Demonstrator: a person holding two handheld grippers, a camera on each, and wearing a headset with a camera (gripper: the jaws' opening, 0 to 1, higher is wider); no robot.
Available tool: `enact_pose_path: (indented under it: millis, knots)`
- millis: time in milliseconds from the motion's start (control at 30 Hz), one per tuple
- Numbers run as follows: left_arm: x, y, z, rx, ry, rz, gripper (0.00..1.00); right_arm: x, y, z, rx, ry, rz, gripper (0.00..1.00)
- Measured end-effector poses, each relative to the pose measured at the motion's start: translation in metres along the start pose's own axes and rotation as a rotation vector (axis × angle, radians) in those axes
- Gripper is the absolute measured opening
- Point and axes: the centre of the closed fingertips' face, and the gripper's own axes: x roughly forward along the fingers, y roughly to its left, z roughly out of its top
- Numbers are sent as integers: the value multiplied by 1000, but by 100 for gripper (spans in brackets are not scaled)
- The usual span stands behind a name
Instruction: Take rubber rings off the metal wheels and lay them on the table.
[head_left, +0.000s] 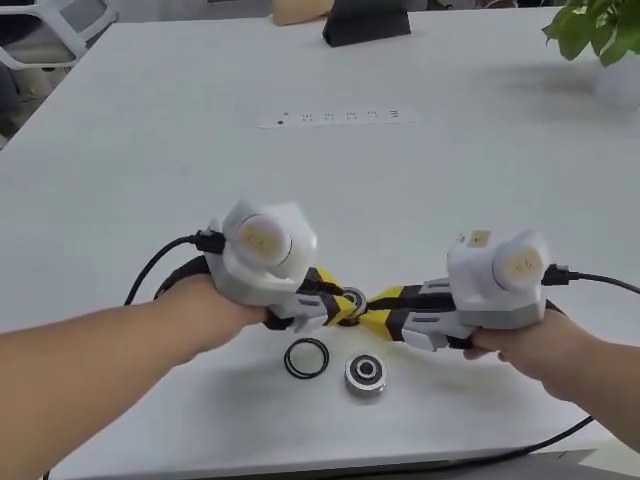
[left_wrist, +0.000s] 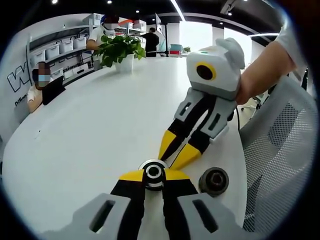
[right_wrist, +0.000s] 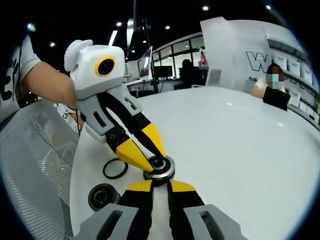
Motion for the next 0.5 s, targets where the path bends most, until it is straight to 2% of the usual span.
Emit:
enact_pose_path:
  millis: [500]
  knots:
    - [1,1,-1,-1,5,7,7,-1,-1,-1,10,1,-14,1]
